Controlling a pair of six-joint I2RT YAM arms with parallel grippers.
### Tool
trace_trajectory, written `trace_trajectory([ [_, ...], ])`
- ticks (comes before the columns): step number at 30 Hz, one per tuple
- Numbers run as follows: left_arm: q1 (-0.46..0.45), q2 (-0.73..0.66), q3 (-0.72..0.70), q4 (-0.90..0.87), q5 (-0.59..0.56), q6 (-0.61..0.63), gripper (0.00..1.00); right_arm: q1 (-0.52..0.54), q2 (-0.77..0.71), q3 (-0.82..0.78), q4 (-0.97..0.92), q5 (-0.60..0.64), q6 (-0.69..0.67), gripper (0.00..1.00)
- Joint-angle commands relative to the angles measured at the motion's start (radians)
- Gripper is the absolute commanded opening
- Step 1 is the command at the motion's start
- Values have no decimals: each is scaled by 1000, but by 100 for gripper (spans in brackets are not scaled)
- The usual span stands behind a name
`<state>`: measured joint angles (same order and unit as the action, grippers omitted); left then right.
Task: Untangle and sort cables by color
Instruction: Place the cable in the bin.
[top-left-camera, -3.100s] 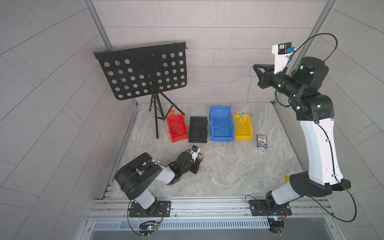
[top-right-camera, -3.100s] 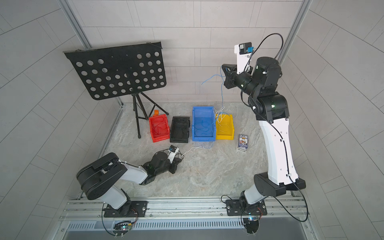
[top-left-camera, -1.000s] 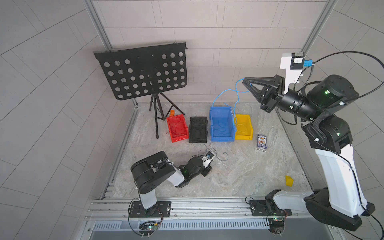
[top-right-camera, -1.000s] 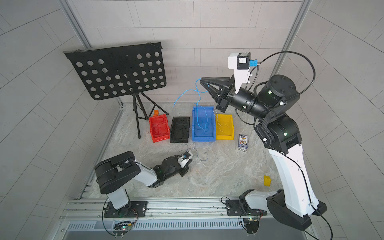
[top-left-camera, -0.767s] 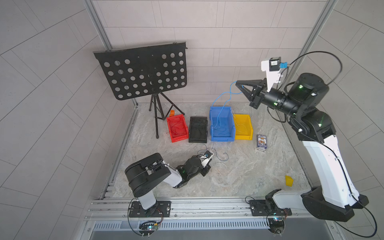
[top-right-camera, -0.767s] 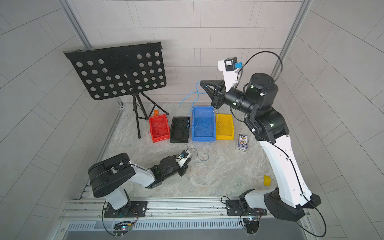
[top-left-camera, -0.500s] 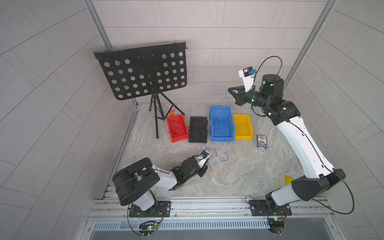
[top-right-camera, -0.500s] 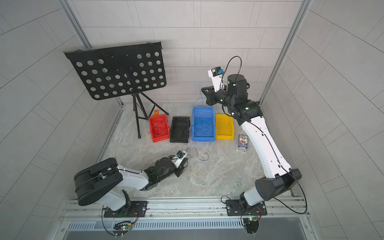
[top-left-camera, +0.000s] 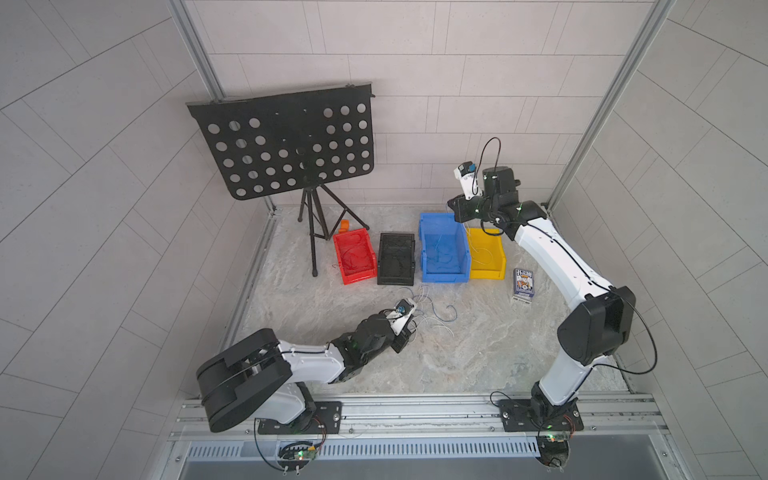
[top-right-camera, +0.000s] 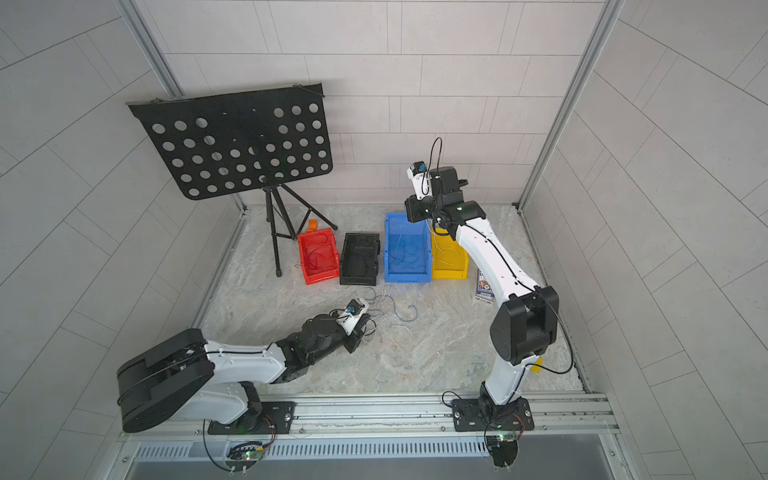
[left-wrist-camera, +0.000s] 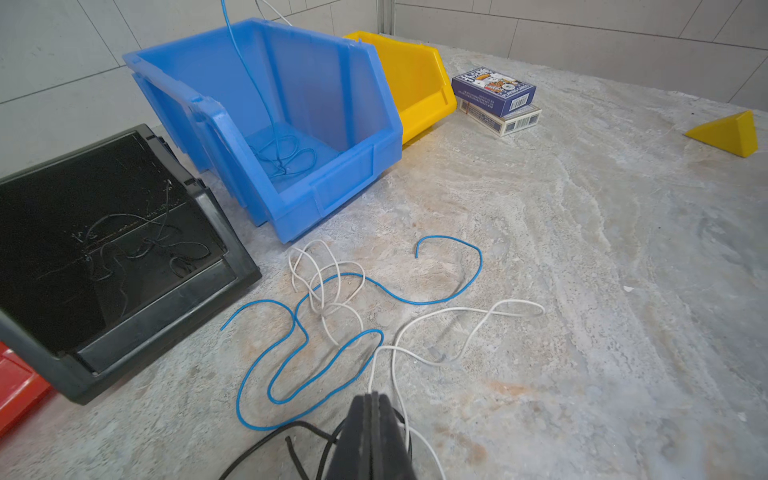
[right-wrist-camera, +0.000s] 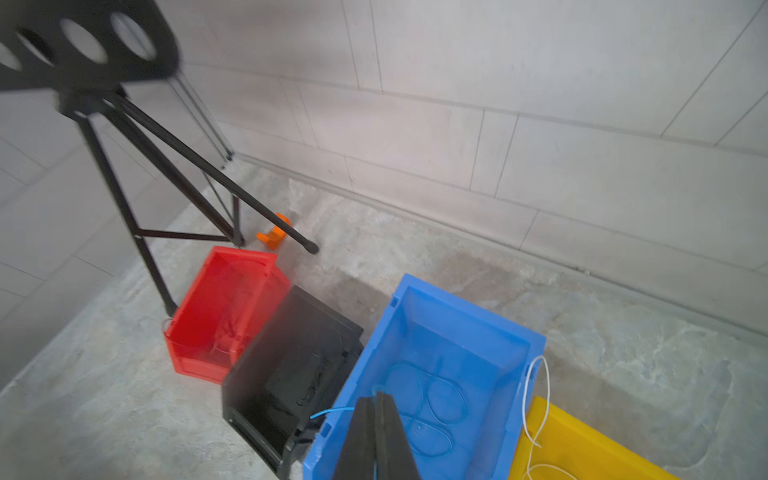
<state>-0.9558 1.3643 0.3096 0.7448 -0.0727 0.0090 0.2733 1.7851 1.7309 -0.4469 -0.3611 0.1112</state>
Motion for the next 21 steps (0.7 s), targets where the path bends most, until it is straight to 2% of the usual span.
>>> trace_trajectory([
  [1, 5, -44, -8, -64, -23, -9, 18, 5, 91, -23, -42, 9, -24, 1],
  [2, 5, -50, -9, -70, -25, -9, 20, 12, 105, -20, -54, 19, -31, 13],
  [3, 5, -54, -8, -77, -28, -15, 22, 22, 114, -12, -73, 43, -44, 30],
  [4, 5, -55, -6, -86, -28, -19, 25, 29, 118, -5, -91, 56, -54, 41],
  [5, 5, -55, 2, -100, -23, -21, 29, 35, 116, 4, -114, 49, -66, 46],
  [7, 5, -40, 8, -107, -5, -21, 42, 37, 85, -1, -134, -9, -77, 46],
  [11, 5, 25, 32, -95, 45, -13, 55, 51, -58, -121, -97, -46, -53, 48],
  [14, 5, 71, 46, -61, 68, 8, 60, 64, -136, -221, -71, -32, -37, 52],
  [17, 5, 103, 78, -62, 73, 41, 65, 78, -181, -296, -138, -28, -23, 49],
  [19, 5, 133, 121, -108, 67, 68, 65, 117, -272, -473, -52, -26, 9, 50],
  [21, 11, 171, 149, -107, 72, 89, 61, 159, -353, -643, 50, -29, 51, 53],
])
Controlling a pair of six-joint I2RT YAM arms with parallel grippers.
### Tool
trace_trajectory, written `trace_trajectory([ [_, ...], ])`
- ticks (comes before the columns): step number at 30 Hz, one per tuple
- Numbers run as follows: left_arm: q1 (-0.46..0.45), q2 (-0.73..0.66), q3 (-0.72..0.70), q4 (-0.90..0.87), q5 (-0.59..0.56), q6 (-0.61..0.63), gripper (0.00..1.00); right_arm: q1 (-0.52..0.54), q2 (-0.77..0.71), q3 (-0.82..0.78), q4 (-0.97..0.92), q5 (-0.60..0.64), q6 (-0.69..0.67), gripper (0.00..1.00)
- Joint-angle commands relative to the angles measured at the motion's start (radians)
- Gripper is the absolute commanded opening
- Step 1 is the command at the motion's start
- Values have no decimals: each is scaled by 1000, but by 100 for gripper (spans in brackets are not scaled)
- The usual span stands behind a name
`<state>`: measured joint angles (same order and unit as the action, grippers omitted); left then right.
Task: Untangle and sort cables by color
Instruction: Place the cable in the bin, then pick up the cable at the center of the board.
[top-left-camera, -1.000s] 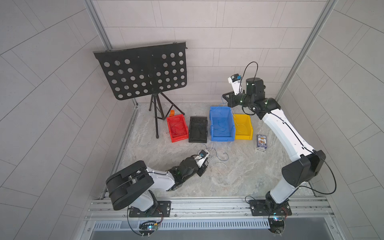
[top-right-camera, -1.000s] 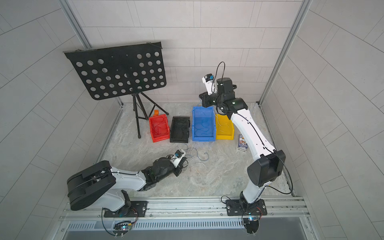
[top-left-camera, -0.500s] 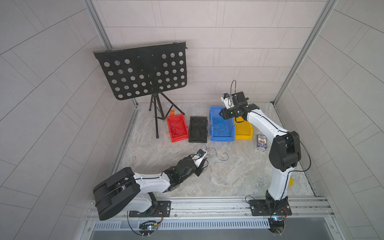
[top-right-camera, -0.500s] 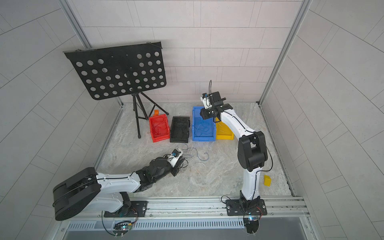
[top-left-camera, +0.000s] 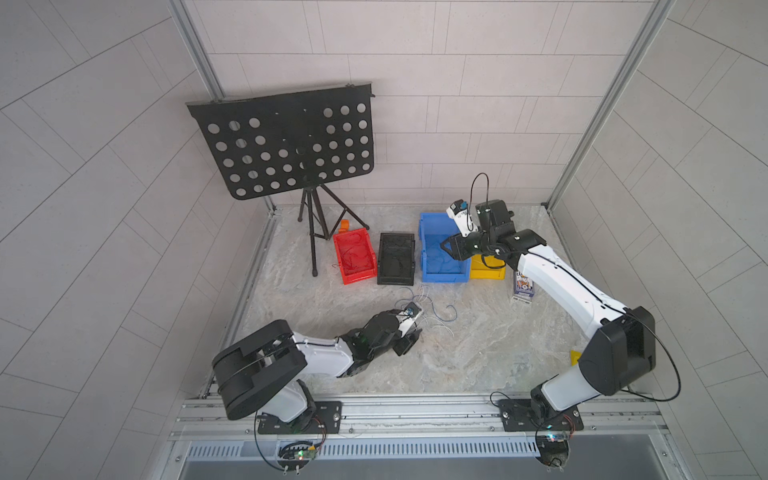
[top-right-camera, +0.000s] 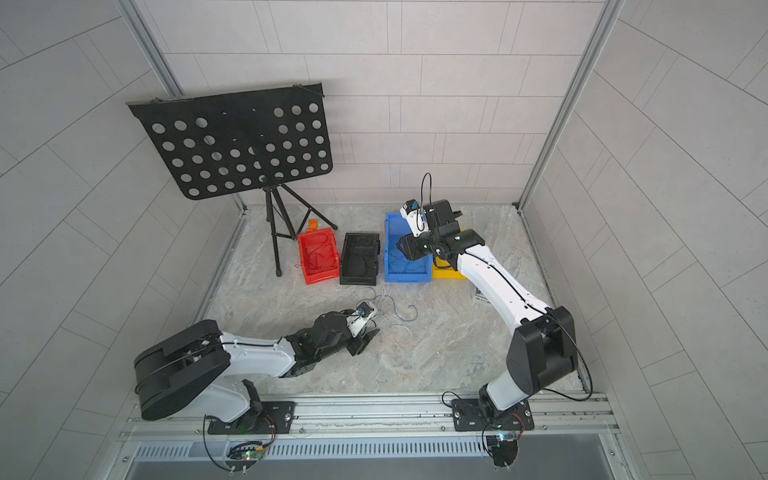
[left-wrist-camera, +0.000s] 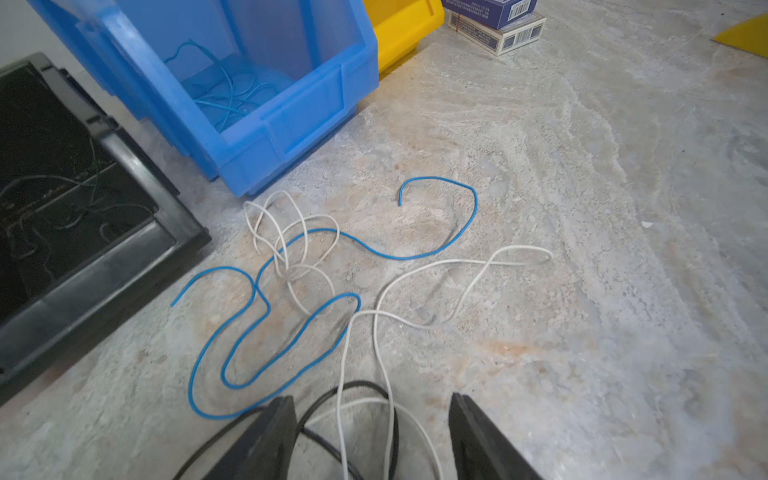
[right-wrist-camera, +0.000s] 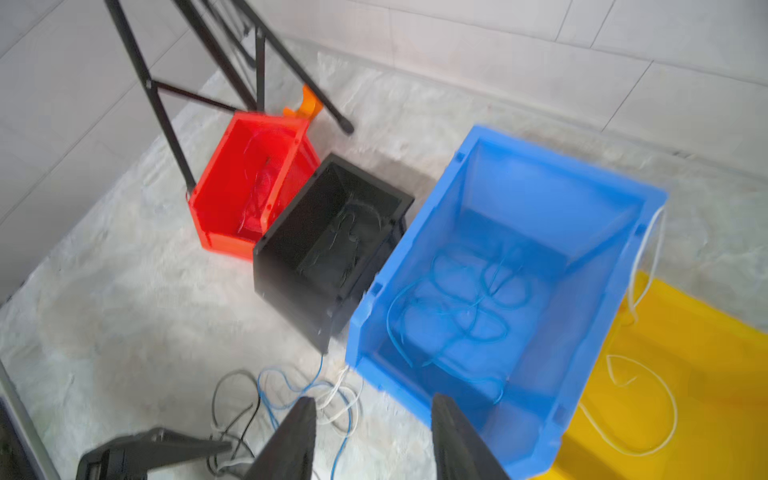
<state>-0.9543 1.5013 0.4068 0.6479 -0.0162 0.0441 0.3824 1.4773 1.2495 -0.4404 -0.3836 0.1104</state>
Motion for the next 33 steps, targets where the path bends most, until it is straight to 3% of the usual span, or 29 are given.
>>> trace_trajectory([
  [1, 22, 65, 66, 3, 35, 64, 55, 74, -75, -225, 86, -12, 71, 53],
  [4, 49, 150, 96, 28, 70, 101, 36, 118, -118, -342, 178, -29, 95, 54],
  [10, 74, 152, 47, 56, 74, 68, 39, 140, -20, -371, 328, -112, 161, 52],
  [11, 75, 152, 56, 34, 80, 68, 32, 147, 1, -371, 354, -119, 171, 53],
  [13, 85, 167, 82, -7, 105, 70, 5, 154, 47, -367, 392, -111, 193, 54],
  [14, 89, 174, 91, -21, 130, 68, 0, 156, 72, -365, 406, -106, 206, 53],
  [25, 89, 98, -10, 18, 168, 22, 0, 195, 263, -315, 468, -42, 221, 52],
  [27, 89, 88, -30, 38, 173, 4, 0, 194, 301, -293, 466, -27, 214, 42],
  [29, 89, 72, -53, 48, 155, -18, 0, 193, 314, -284, 477, 4, 208, 11],
  [30, 89, 67, -59, 47, 139, -31, 0, 193, 304, -290, 490, 18, 203, 2],
  [33, 90, 72, -82, 69, 73, -63, 0, 197, 217, -315, 475, 77, 183, 0],
])
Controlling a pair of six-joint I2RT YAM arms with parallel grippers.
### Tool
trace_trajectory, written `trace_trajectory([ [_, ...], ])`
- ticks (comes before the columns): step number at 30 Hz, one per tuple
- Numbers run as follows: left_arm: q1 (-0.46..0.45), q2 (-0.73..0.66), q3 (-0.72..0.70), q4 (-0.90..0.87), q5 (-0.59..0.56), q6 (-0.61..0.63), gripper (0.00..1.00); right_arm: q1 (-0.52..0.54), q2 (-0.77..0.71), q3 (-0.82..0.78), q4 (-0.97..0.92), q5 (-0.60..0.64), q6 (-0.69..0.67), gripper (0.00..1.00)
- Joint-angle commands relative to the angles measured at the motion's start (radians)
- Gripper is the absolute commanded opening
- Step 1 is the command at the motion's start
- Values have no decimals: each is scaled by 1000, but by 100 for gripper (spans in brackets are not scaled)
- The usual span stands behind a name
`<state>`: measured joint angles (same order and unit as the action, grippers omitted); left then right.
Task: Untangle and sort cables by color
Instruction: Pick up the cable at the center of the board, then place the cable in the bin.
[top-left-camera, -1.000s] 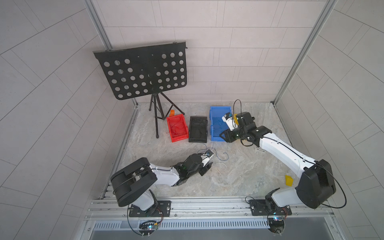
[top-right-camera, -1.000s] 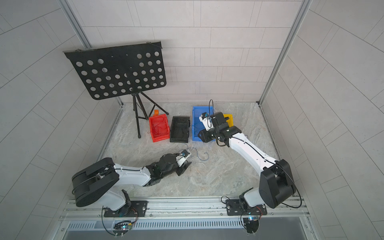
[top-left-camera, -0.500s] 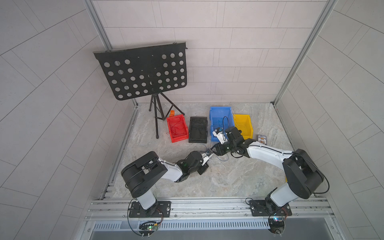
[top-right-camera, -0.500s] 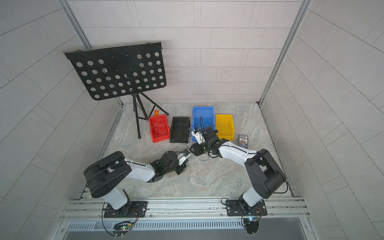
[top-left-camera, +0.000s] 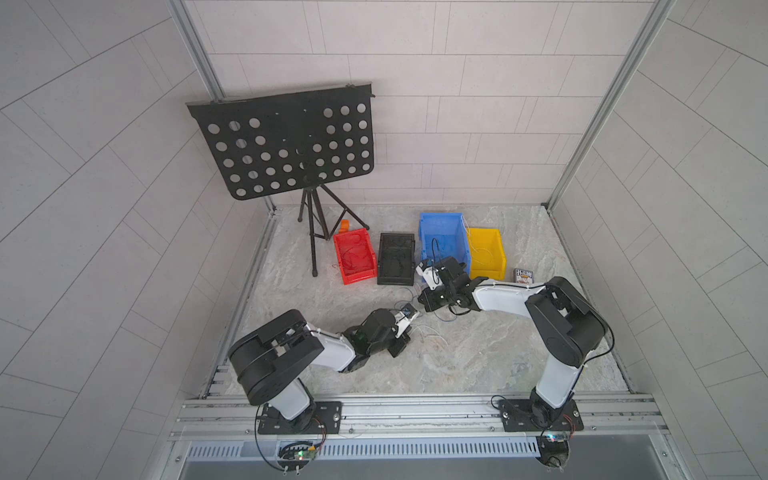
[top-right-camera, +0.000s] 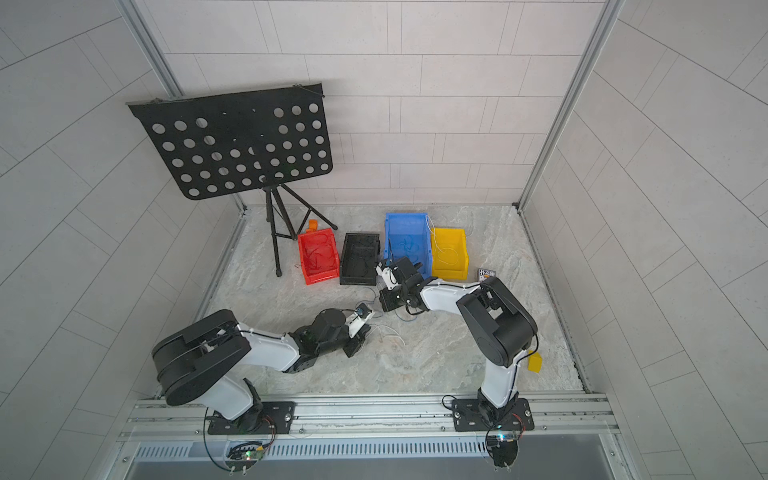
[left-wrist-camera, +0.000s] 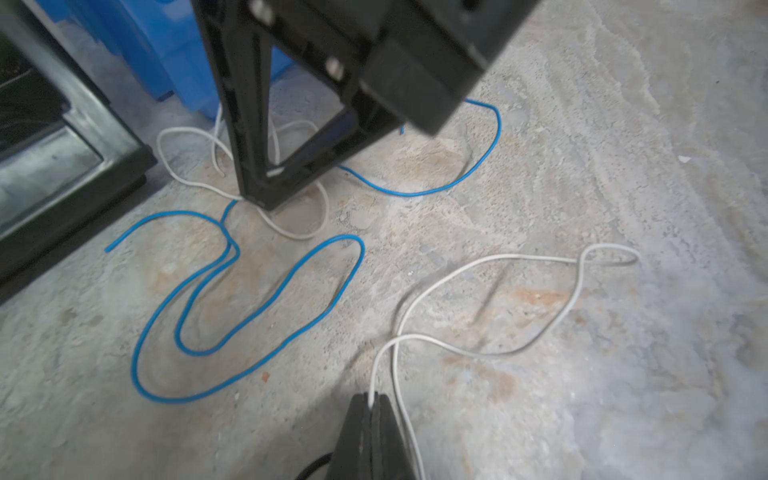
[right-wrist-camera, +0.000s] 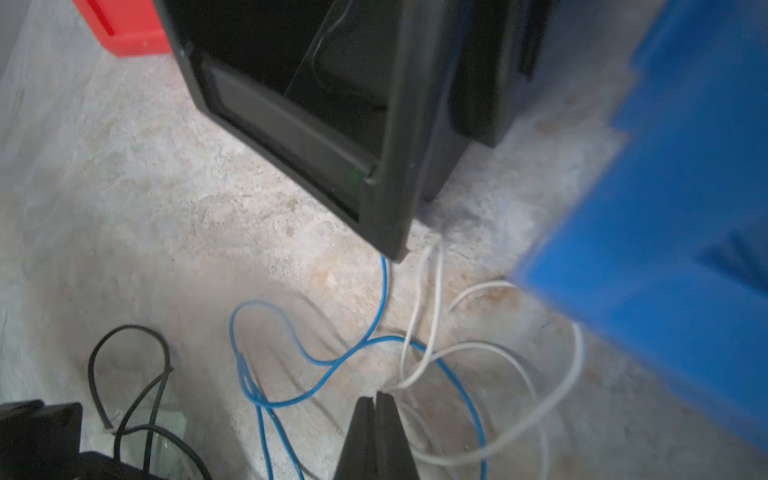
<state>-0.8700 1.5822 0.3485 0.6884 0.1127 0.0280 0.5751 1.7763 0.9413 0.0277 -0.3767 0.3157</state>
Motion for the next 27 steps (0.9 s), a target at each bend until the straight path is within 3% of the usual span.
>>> trace_trajectory([
  [1, 6, 0, -25, 27, -89, -53, 0, 11, -133, -21, -12, 98, -30, 0],
  [5, 33, 21, -35, 50, -166, -94, 0, 53, -362, -56, -141, 179, -63, 0],
  [10, 62, -17, -49, 87, -108, -115, 0, 72, -633, -47, -267, 245, -75, 0],
  [14, 61, -94, -24, 36, -78, -107, 0, 44, -731, -8, -326, 315, -106, 0],
  [18, 61, -147, -7, -1, -78, -114, 0, -157, -679, 68, -372, 258, -131, 0],
  [22, 62, -170, -22, -2, -86, -120, 0, -380, -490, 168, -373, 249, -160, 0],
  [27, 61, -157, -7, -17, -83, -108, 5, -439, -229, 334, -461, 302, -246, 0],
])
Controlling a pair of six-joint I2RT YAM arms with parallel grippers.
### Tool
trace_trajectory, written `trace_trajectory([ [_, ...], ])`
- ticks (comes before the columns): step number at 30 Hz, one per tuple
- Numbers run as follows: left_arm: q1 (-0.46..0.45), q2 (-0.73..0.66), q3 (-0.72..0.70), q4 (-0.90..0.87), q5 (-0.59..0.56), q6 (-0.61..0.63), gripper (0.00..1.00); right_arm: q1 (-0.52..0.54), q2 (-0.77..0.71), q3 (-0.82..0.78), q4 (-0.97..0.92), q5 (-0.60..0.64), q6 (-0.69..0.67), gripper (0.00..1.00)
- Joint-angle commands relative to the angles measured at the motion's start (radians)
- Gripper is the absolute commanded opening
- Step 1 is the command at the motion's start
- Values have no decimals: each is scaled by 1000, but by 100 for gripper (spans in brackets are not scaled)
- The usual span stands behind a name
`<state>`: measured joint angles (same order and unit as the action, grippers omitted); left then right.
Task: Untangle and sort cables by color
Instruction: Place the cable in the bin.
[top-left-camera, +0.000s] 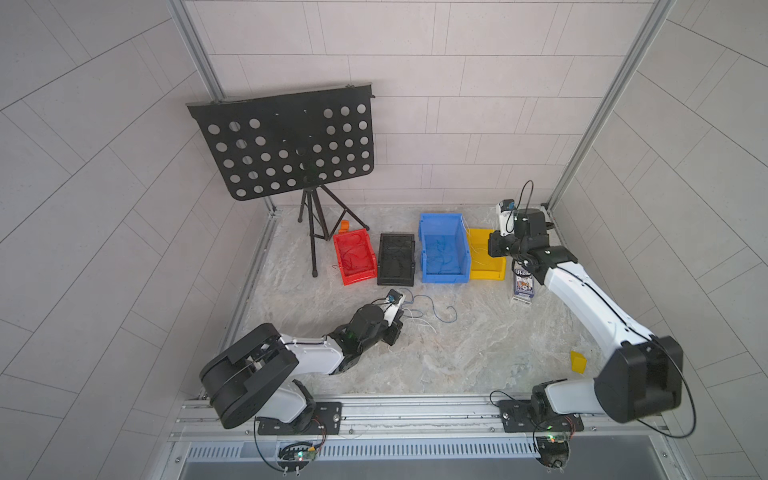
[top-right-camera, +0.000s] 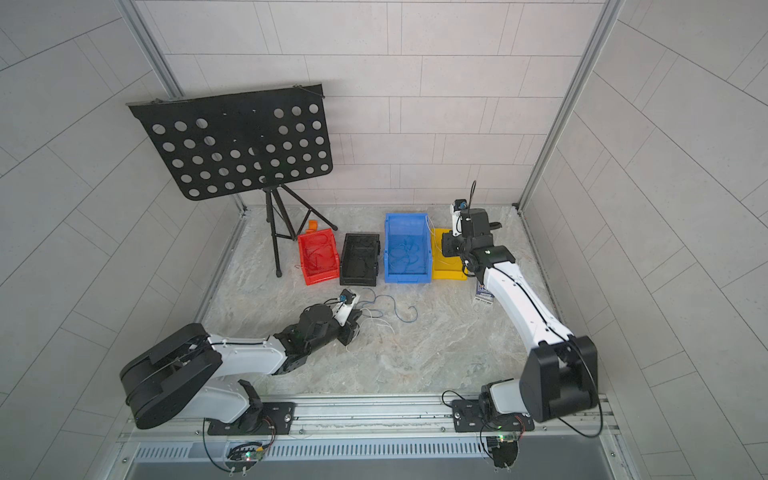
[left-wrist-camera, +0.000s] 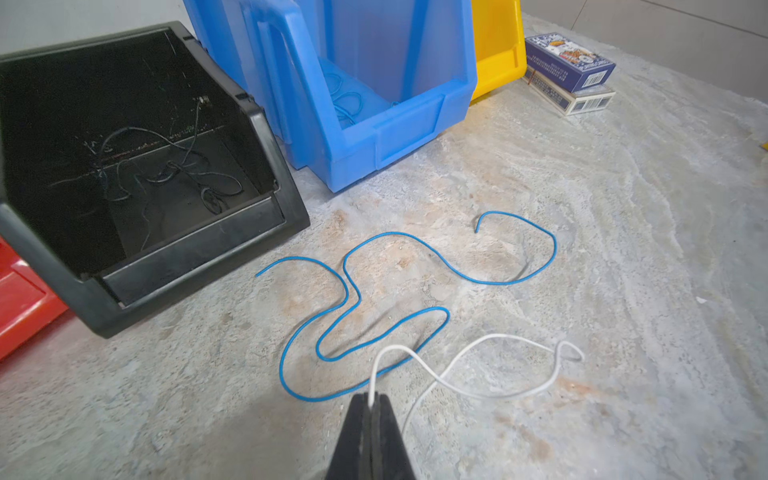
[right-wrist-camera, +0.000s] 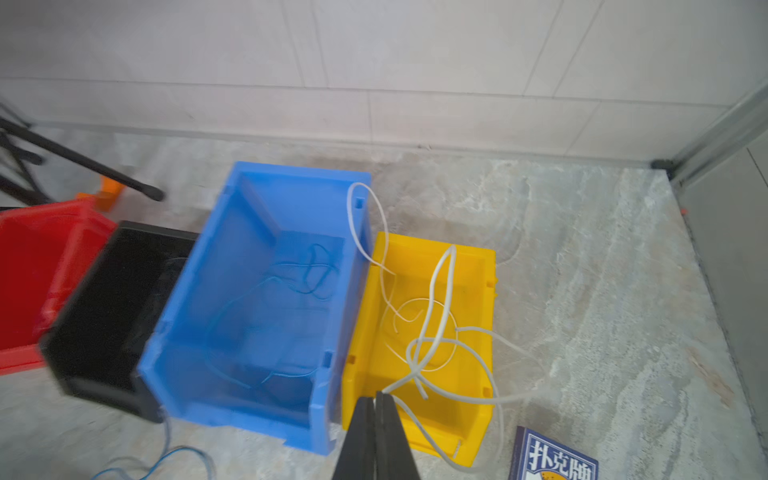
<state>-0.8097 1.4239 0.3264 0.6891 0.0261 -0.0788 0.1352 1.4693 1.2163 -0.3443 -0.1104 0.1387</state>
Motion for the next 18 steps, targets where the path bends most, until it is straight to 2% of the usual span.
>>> trace_trajectory([
  [1, 1, 3, 20, -25, 6, 5, 5, -1, 132, 88, -102, 50, -83, 0],
  [6, 1, -13, 21, -50, -5, 16, 5, -14, 320, 190, -148, 27, -102, 0],
  [7, 3, -17, 19, -51, -10, 19, 6, -14, 337, 199, -152, 26, -103, 11],
  [8, 2, -17, 17, -55, -14, 23, 7, -14, 341, 202, -156, 33, -101, 27],
  [9, 2, -18, 19, -59, -15, 25, 10, -14, 331, 197, -159, 25, -97, 34],
  [10, 2, -14, 20, -58, -18, 24, 12, -13, 306, 183, -148, 0, -96, 35],
  [13, 2, 4, 28, -57, -9, 30, 30, 2, 193, 140, -134, -21, -84, 40],
  [15, 2, 11, 28, -48, -6, 30, 45, 7, 125, 113, -146, -36, -71, 41],
  [18, 2, 6, 28, -37, 0, 36, 54, 14, -9, -26, -87, -144, -8, 42],
])
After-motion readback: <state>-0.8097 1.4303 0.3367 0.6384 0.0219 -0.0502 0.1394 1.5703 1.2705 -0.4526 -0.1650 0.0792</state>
